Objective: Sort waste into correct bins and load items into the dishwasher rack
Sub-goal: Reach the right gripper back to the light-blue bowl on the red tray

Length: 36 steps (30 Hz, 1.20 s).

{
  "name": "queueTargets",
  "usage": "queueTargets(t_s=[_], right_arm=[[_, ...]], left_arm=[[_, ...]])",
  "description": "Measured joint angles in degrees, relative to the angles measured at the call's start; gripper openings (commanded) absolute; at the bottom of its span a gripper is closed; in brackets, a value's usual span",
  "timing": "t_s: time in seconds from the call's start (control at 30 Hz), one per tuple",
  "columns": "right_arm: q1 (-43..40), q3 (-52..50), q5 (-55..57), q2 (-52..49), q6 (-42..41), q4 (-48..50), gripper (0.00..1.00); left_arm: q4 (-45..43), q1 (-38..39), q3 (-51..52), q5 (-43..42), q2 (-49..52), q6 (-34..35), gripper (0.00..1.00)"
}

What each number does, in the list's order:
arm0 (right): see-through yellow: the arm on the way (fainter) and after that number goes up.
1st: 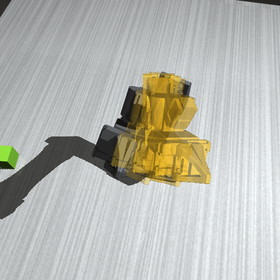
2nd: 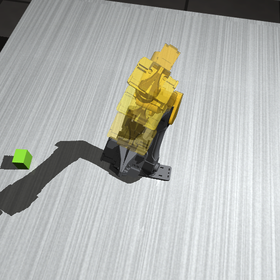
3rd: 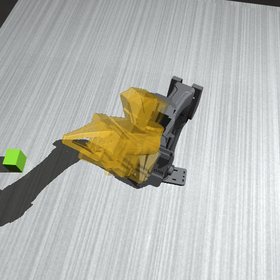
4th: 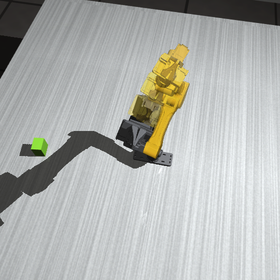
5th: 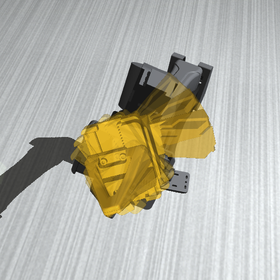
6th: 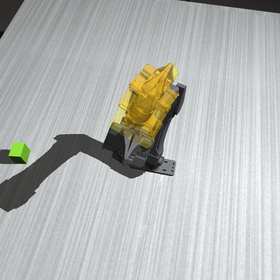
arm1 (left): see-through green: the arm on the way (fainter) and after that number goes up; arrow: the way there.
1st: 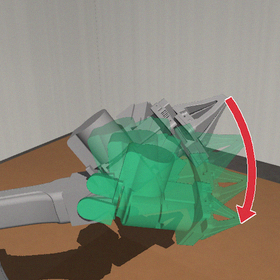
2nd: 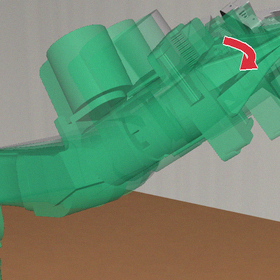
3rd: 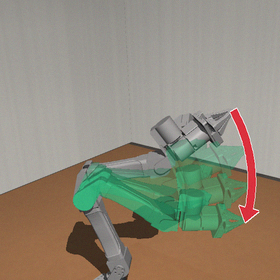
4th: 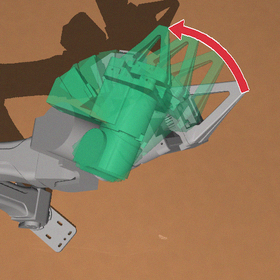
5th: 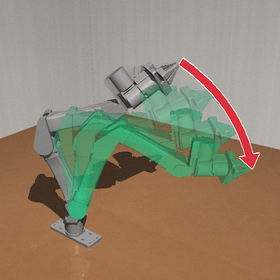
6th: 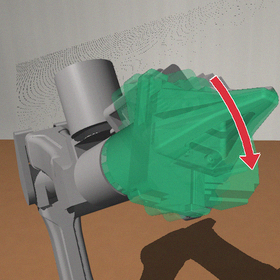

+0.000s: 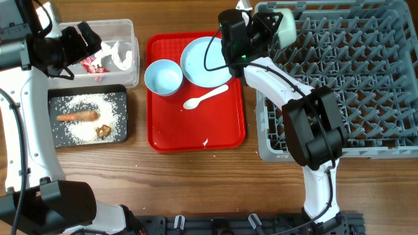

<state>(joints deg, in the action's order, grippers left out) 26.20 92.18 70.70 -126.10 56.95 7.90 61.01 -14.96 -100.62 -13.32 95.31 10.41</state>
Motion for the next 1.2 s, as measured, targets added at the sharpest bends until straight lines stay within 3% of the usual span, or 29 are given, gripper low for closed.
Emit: queueTargets(t_s=[0.17, 0.33, 0.43, 0.73, 0.93, 1.07, 1.2], right_arm=[[0.24, -0.04, 0.17, -0.07, -0.5, 3.78, 1.0], [0.68, -0.28, 3.61, -0.28, -1.77, 23.91, 1.0], [1.73, -0.2, 4.2, -0.28, 0.5, 29.09, 1.0], [8.37, -0.2, 3.04, -0.31, 2.05, 29.07, 1.0], [12.63, -0.2, -0.61, -0.31, -3.54, 27.61, 1.0], [15.02, -0.04, -5.38, -0.33, -11.58, 18.56, 1.0], [16.17, 0.07, -13.7, -0.22, -25.46, 1.25, 1.0]], left_arm=[[0.02, 0.0, 0.0, -0.02, 0.0, 0.0, 1.0], [0.02, 0.0, 0.0, 0.0, 0.0, 0.0, 1.0], [0.0, 0.0, 0.0, 0.0, 0.0, 0.0, 1.0], [0.0, 0.0, 0.0, 0.0, 0.0, 0.0, 1.0], [0.02, 0.0, 0.0, 0.0, 0.0, 0.0, 1.0], [0.0, 0.0, 0.0, 0.0, 0.0, 0.0, 1.0], [0.0, 0.0, 0.0, 0.0, 0.0, 0.0, 1.0]])
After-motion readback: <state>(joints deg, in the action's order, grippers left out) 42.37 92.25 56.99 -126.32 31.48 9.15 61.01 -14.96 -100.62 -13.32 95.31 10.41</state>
